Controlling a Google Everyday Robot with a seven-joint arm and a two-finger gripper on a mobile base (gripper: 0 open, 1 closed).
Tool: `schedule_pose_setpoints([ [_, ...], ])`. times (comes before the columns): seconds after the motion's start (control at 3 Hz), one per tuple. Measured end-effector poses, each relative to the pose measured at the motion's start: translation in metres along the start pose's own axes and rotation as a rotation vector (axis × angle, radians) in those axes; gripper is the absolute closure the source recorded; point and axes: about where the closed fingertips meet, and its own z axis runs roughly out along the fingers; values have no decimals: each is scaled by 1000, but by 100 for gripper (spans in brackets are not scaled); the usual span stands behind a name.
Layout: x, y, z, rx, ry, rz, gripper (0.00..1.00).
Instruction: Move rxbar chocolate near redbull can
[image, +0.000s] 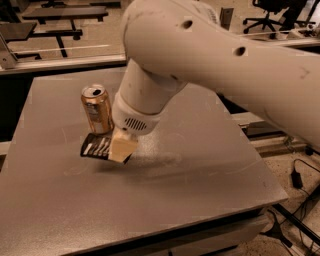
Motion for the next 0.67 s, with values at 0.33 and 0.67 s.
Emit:
schedule_pose_setpoints([
  [0.33,31,-47,-24,68,17,55,100],
  [0.67,47,-92,-39,111,6,86,100],
])
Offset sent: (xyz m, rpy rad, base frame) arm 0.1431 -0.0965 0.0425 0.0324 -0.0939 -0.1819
